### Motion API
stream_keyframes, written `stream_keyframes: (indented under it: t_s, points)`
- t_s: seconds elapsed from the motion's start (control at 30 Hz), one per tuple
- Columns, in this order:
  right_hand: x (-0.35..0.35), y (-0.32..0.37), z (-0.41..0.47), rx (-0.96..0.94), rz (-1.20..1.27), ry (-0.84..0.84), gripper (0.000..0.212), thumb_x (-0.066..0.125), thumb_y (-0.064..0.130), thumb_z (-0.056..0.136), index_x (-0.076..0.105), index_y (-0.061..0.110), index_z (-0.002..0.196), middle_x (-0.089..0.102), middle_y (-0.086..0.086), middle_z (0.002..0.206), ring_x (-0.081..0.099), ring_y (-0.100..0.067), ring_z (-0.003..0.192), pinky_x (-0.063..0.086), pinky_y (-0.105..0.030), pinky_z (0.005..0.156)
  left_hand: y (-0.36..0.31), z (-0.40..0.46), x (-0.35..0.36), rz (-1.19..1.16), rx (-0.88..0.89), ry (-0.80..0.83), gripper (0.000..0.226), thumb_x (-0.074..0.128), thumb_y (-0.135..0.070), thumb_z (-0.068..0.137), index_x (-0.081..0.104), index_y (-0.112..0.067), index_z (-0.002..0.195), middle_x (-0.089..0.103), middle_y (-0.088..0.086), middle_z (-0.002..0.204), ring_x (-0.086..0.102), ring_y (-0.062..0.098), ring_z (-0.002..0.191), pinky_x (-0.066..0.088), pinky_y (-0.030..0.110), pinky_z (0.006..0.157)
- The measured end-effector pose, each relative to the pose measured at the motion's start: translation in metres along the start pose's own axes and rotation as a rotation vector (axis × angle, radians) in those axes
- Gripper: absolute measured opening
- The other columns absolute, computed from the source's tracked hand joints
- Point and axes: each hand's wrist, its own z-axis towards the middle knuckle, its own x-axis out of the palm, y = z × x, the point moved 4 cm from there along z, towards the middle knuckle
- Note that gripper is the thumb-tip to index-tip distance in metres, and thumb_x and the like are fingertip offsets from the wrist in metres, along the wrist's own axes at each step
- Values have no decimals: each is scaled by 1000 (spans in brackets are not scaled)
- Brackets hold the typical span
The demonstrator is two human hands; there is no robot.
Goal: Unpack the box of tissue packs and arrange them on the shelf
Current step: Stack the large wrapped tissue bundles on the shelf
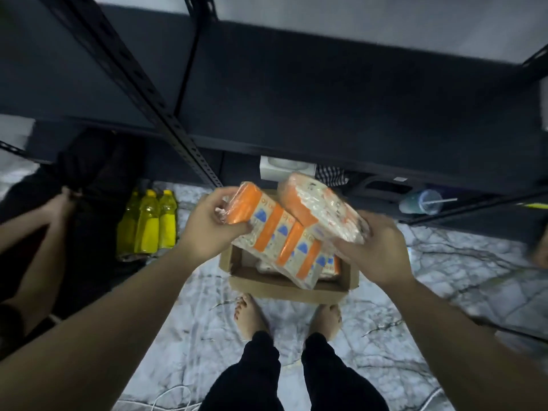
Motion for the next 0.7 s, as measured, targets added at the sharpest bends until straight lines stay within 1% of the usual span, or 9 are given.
stream_keyframes:
  t_s: [0.1,0.17,0.2,0.3,0.37,0.43,0.53,0.6,0.7]
  points:
    - [-44,37,-36,-10,76,-103,63,90,58,67,68,32,120,69,13,107,65,-12,100,57,-39,82,-55,-36,-29,-9,75,-5,63,91,-15,72,64,-45,121,60,-2,114,66,11,106,58,28,84]
    - [-70,59,-55,-30,128,-140,69,87,66,65,66,34,123,69,15,108,66,-11,102,58,-42,82,-88,-57,-45,-14,127,-18,64,92,-19,71,64,-44,123,59,3,117,66,17,110,59,40,90]
    - [-82,69,-61,-47,144,-155,72,86,70,64,65,35,124,69,17,110,66,-10,103,59,-43,82,-105,-66,-53,-14,158,-37,65,92,-20,70,64,-43,123,59,4,117,65,19,111,58,43,92]
    - [-117,100,-78,-93,162,-226,72,87,68,65,64,37,126,66,20,112,64,-7,105,58,-42,84,-152,-86,-70,-8,261,-83,64,91,-24,66,65,-46,120,59,1,117,64,16,110,56,37,92]
    - [-139,120,-88,-130,156,-268,73,87,67,65,63,36,128,62,22,111,61,-8,106,56,-40,86,-182,-98,-78,5,324,-83,61,89,-23,68,64,-52,115,56,-2,116,63,12,109,58,35,87]
    - [-159,137,-97,-169,155,-296,82,79,76,60,63,34,129,59,22,109,58,-8,106,52,-34,86,-210,-109,-85,25,379,-71,61,88,-22,70,63,-53,116,54,-4,116,62,9,109,60,40,86]
    - [-181,155,-108,-217,181,-349,85,73,80,56,64,34,128,58,23,107,58,-5,103,51,-31,83,-249,-120,-97,70,467,-56,59,82,-35,67,62,-50,120,56,-4,119,63,9,112,58,46,95]
    - [-195,164,-113,-240,225,-389,80,78,75,59,63,34,127,60,22,108,60,-4,103,54,-32,82,-276,-127,-103,84,513,-41,57,80,-36,69,62,-48,122,58,-4,121,65,9,111,59,44,93]
    - [-219,178,-116,-266,277,-449,68,87,57,62,62,39,122,61,20,107,61,-3,101,57,-37,84,-319,-135,-112,71,592,-20,51,80,-29,76,64,-45,122,63,-4,122,69,10,109,61,40,89]
